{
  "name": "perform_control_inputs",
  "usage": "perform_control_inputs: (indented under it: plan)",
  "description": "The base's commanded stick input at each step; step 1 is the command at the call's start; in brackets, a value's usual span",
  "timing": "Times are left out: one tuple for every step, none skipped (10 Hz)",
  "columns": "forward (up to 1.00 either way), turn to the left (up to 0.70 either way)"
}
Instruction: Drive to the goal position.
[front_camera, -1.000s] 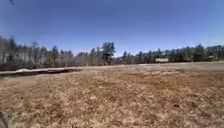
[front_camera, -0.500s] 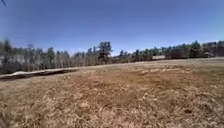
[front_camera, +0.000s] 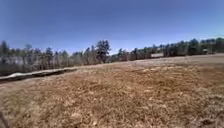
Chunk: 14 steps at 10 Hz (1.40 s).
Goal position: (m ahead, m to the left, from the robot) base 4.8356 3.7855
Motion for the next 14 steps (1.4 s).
perform_control_inputs:
  plan:
    - [0.7, 0.35]
    - [0.7, 0.35]
    - [0.7, 0.35]
    - [0.7, 0.35]
    - [0.7, 0.35]
    - [0.7, 0.35]
    - [0.7, 0.35]
    - [0.7, 0.35]
    - [0.7, 0.35]
    - [0.7, 0.35]
    - [0.7, 0.35]
    - [0.7, 0.35]
    - [0.7, 0.35]
    - [0.7, 0.35]
